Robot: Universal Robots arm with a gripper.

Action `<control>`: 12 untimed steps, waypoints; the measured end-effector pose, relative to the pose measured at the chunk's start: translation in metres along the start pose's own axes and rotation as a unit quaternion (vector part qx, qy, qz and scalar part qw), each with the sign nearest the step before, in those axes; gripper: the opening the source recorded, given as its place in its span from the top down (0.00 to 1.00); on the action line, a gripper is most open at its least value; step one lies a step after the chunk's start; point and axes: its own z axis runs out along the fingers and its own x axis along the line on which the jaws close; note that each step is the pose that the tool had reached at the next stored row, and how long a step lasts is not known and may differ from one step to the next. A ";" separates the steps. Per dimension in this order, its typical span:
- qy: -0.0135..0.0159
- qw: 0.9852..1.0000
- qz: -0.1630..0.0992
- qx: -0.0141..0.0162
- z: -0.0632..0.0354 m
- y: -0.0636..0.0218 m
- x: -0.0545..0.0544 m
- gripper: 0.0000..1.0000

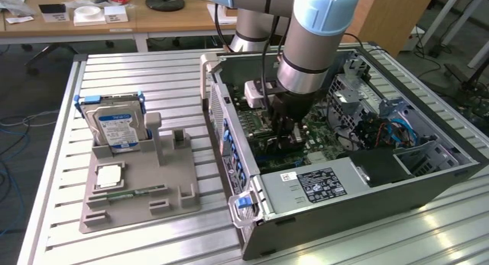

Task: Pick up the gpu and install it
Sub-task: 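Insert the gpu into the slot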

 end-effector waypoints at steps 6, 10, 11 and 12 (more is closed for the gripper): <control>0.000 1.000 0.000 0.000 -0.0001 -0.0001 0.000 0.42; 0.000 1.000 0.000 0.000 -0.0015 -0.0001 0.000 0.42; 0.000 1.000 0.000 0.000 -0.0034 -0.0001 0.000 0.42; 0.000 1.000 0.000 0.000 -0.0059 -0.0001 0.000 0.42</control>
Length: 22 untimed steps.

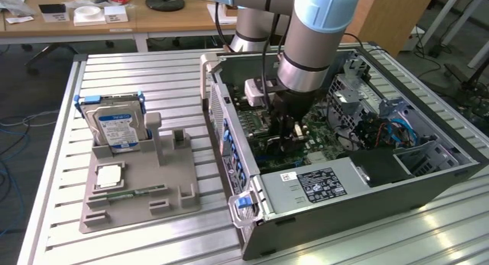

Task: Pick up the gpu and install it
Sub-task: 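Insert the gpu into the slot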

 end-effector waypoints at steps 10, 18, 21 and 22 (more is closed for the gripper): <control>0.000 1.000 0.000 0.000 -0.0443 -0.0002 -0.002 0.42; 0.000 1.000 0.000 0.000 -0.0755 -0.0003 -0.003 0.42; 0.000 1.000 0.000 0.000 -0.0761 -0.0004 -0.004 0.42; 0.000 1.000 0.000 0.000 -0.0761 -0.0003 -0.004 0.42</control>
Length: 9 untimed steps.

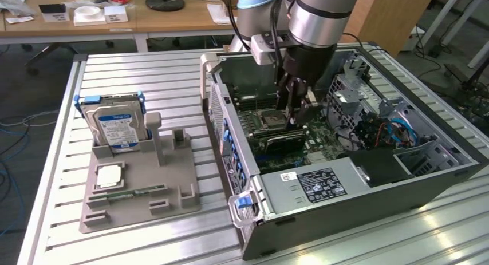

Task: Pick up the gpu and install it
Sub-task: 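Insert the gpu into the slot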

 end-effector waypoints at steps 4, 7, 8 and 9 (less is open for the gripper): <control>0.000 1.000 -0.006 0.000 -0.0001 -0.0001 0.000 0.42; 0.000 1.000 -0.013 -0.001 -0.0001 -0.0002 0.000 0.42; 0.000 1.000 -0.015 -0.001 -0.0001 -0.0002 0.000 0.42; 0.000 1.000 -0.016 -0.001 -0.0002 -0.0002 -0.001 0.42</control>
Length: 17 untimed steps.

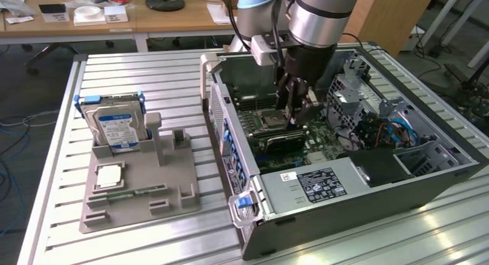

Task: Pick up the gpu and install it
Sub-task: 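Insert the gpu into the slot, then press down on the gpu until it lock into place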

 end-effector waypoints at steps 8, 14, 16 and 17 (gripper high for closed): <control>0.000 1.000 0.000 0.000 0.0001 0.0001 0.000 0.42; 0.000 1.000 0.000 0.000 0.0001 0.0001 0.000 0.42; 0.000 1.000 0.000 0.000 0.0001 0.0001 0.000 0.44; 0.000 1.000 0.000 0.000 0.0001 0.0001 0.000 0.50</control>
